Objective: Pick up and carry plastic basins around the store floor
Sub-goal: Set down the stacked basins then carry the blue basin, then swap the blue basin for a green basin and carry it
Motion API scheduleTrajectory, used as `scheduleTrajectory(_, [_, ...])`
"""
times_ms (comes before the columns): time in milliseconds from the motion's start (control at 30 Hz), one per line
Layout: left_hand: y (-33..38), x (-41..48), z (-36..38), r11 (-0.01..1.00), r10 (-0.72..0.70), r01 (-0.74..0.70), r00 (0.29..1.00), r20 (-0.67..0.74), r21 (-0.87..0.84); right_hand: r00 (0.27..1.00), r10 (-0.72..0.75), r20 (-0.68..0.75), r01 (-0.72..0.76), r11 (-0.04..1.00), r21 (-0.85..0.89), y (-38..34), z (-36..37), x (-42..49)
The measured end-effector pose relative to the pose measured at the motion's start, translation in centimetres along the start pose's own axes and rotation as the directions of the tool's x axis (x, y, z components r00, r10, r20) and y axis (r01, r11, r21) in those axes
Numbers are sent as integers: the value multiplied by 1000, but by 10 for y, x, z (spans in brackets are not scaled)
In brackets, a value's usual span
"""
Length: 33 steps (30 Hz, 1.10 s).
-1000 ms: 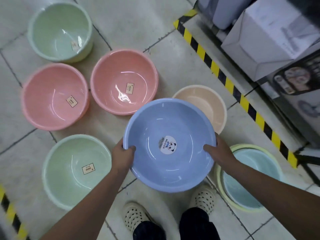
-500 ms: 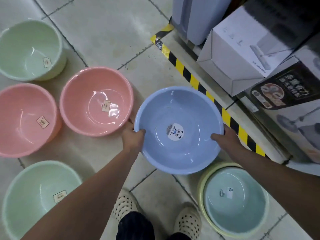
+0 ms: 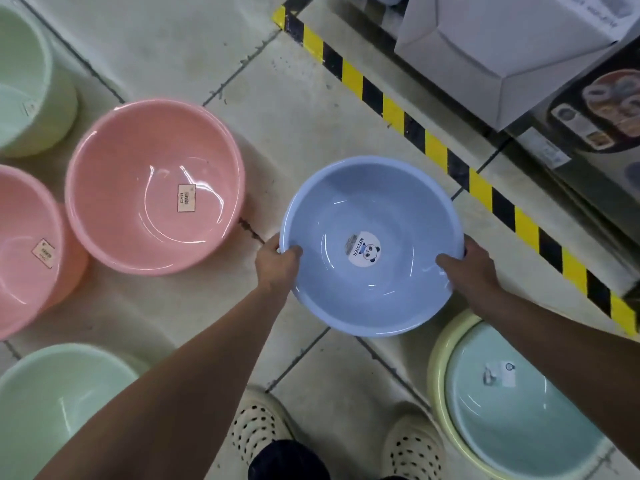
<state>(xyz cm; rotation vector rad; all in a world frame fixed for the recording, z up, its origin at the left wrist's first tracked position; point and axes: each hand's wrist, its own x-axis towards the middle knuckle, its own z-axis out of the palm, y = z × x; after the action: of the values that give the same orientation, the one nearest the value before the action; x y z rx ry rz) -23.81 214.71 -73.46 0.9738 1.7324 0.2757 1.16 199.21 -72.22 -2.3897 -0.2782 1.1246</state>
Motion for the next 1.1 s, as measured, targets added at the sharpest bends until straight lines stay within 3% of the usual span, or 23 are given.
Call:
scheduleTrajectory(300, [-13, 8, 5, 995, 85, -87, 995, 43, 46, 1000, -10, -28, 8, 998, -67, 11, 11, 11])
scheduleTrajectory(500, [4, -6, -22, 985, 46, -75, 981, 190, 153, 1000, -13, -8, 12, 994, -109, -9, -8, -15])
scheduleTrajectory(833, [88, -131, -124, 991, 125, -133, 975, 183, 27, 976, -186, 114, 203, 965, -168, -105, -62, -158])
scheduleTrajectory(1100, [128, -256, -263, 994, 89, -83, 991, 102, -65, 898, -267, 349, 364, 898, -248, -209, -71, -319])
